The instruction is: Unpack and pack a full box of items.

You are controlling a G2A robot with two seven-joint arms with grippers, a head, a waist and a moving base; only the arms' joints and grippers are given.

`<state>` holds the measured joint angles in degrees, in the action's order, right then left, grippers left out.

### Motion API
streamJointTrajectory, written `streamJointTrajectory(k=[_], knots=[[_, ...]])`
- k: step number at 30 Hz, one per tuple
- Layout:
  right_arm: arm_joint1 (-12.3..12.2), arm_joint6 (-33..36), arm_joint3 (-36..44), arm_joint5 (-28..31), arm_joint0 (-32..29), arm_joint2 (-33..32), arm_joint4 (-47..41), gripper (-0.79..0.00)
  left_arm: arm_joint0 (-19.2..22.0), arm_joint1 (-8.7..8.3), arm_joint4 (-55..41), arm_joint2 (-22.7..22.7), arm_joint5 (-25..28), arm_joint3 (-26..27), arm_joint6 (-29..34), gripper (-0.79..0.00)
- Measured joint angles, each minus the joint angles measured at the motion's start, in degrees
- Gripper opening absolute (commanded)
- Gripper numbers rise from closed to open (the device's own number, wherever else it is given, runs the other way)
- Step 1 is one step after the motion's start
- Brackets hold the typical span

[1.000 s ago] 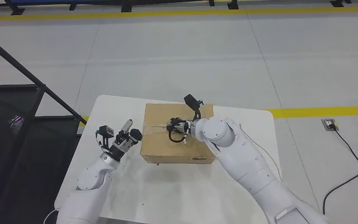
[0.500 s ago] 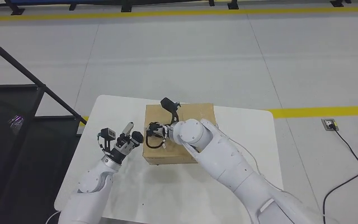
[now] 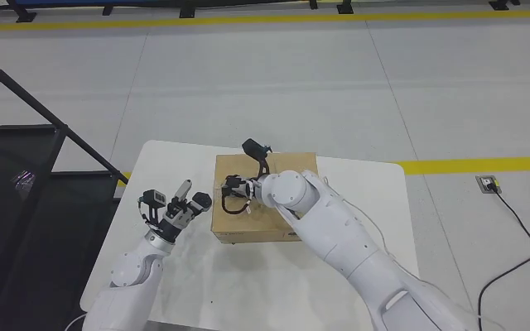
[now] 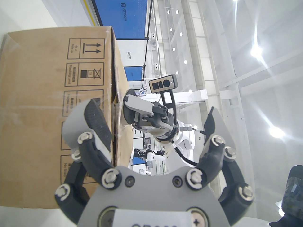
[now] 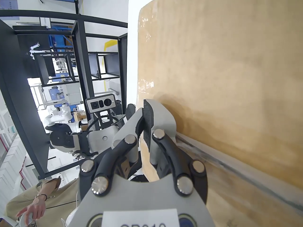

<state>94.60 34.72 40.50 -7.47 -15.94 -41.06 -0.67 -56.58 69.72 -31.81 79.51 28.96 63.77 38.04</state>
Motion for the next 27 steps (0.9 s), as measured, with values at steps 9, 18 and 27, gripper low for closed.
streamJointTrajectory(k=[9, 18, 27], knots=[[-4.42, 0.41, 9.92, -4.8, -6.28, -6.66, 6.22, -0.785, -0.35, 0.01, -0.45, 0.4, -0.32, 1.21, 0.18, 0.0], [-8.9, -2.45, 24.95, -15.85, -15.92, -15.39, 15.42, -0.785, -0.02, 0.1, -0.78, 0.58, -0.19, 1.56, 0.19, 0.0], [-10.14, -5.33, 31.67, -21.43, -20.7, -19.89, 17.86, -0.785, -0.61, -0.06, -0.89, 1.64, 0.01, 2.2, 0.34, 0.0]])
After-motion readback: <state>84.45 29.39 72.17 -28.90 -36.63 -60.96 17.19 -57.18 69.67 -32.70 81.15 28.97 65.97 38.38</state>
